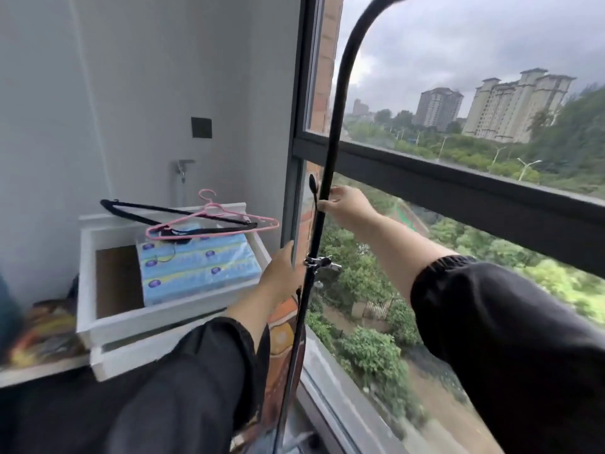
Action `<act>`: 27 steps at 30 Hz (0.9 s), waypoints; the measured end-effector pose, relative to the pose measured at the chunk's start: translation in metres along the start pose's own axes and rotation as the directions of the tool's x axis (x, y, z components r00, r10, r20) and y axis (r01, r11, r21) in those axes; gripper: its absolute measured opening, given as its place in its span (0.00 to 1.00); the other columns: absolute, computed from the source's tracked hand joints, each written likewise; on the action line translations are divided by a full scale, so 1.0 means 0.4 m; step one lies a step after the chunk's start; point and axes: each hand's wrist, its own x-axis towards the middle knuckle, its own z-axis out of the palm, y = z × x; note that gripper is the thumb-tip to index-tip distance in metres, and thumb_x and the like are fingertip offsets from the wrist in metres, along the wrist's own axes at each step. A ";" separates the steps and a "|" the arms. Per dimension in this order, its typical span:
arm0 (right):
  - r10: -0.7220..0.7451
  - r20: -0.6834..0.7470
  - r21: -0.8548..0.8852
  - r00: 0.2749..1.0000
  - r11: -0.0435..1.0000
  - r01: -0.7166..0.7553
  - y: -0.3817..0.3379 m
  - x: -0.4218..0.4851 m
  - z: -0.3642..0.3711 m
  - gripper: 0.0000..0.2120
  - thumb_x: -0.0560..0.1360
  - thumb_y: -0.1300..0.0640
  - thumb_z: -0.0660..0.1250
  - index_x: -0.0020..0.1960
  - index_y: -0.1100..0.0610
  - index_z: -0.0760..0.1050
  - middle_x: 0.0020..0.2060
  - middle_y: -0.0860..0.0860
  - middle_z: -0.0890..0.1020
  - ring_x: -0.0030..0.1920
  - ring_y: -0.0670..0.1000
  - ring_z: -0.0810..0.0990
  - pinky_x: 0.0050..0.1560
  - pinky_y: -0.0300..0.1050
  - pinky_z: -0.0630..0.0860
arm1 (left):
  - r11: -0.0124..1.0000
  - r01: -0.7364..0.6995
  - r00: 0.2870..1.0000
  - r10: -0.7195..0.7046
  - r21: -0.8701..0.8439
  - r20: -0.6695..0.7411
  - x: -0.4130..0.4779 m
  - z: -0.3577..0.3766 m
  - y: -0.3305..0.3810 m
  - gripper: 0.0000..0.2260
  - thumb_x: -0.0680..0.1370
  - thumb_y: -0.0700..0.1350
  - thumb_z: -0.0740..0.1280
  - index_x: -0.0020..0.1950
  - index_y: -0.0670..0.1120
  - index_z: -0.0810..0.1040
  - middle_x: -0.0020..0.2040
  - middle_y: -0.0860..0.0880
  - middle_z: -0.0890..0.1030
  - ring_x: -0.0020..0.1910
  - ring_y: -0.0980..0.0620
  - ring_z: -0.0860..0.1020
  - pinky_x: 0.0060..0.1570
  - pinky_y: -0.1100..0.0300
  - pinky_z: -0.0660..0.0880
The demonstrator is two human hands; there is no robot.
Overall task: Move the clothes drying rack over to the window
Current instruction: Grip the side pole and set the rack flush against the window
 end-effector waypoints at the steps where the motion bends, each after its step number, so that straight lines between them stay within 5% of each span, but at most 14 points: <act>1: 0.010 0.005 -0.007 1.000 1.000 -0.010 0.016 -0.001 0.017 0.23 0.75 0.55 0.67 0.67 0.63 0.71 0.61 0.59 0.79 0.55 0.55 0.79 0.57 0.48 0.76 | 1.000 0.007 0.998 -0.006 -0.017 0.063 0.003 0.015 -0.009 0.28 0.78 0.41 0.62 0.76 0.46 0.55 0.72 0.43 0.68 0.69 0.42 0.68 0.66 0.50 0.66; 3: 0.039 0.014 -0.003 0.999 0.999 -0.039 0.047 -0.002 0.067 0.18 0.75 0.58 0.66 0.61 0.65 0.76 0.51 0.58 0.82 0.43 0.52 0.80 0.44 0.47 0.77 | 1.000 0.022 0.988 -0.020 -0.010 0.150 0.011 0.050 -0.047 0.25 0.75 0.42 0.63 0.71 0.47 0.62 0.57 0.41 0.78 0.57 0.38 0.76 0.59 0.47 0.73; 5: 0.074 0.053 -0.037 0.996 0.997 -0.072 0.068 0.006 0.111 0.14 0.75 0.59 0.66 0.58 0.65 0.77 0.46 0.55 0.81 0.37 0.50 0.77 0.36 0.43 0.75 | 0.998 0.026 0.986 -0.034 0.054 0.162 0.033 0.084 -0.086 0.22 0.73 0.45 0.64 0.67 0.46 0.66 0.47 0.44 0.78 0.51 0.38 0.77 0.52 0.48 0.74; 10: 0.137 0.120 -0.055 0.983 0.990 -0.131 0.120 0.034 0.207 0.11 0.75 0.58 0.68 0.53 0.63 0.78 0.48 0.55 0.83 0.47 0.55 0.83 0.53 0.51 0.80 | 0.981 -0.006 0.992 -0.019 0.195 0.127 0.064 0.114 -0.140 0.16 0.78 0.44 0.62 0.63 0.38 0.71 0.54 0.38 0.79 0.51 0.38 0.77 0.48 0.51 0.71; 13: 0.061 0.053 -0.110 0.997 0.992 -0.055 0.121 0.044 0.244 0.08 0.72 0.57 0.70 0.48 0.57 0.75 0.45 0.54 0.81 0.48 0.55 0.81 0.53 0.51 0.79 | 0.962 -0.004 0.993 -0.027 0.271 0.112 0.084 0.119 -0.174 0.13 0.79 0.41 0.60 0.62 0.38 0.71 0.55 0.37 0.77 0.53 0.38 0.76 0.49 0.51 0.71; 21: -0.043 -0.026 -0.296 0.999 0.955 0.033 0.105 0.100 0.260 0.11 0.71 0.59 0.70 0.51 0.63 0.79 0.48 0.58 0.83 0.49 0.59 0.81 0.52 0.54 0.79 | 0.975 0.009 0.999 -0.018 0.221 0.041 0.145 0.108 -0.213 0.08 0.77 0.41 0.66 0.53 0.39 0.76 0.50 0.39 0.80 0.49 0.39 0.79 0.50 0.50 0.76; 27: -0.045 -0.033 -0.285 0.998 0.958 0.034 0.119 0.102 0.274 0.12 0.71 0.58 0.70 0.52 0.62 0.79 0.49 0.58 0.83 0.49 0.59 0.81 0.53 0.55 0.79 | 0.979 0.008 1.000 -0.007 0.203 -0.006 0.136 0.120 -0.232 0.11 0.76 0.43 0.68 0.57 0.42 0.77 0.52 0.41 0.81 0.50 0.40 0.79 0.50 0.50 0.77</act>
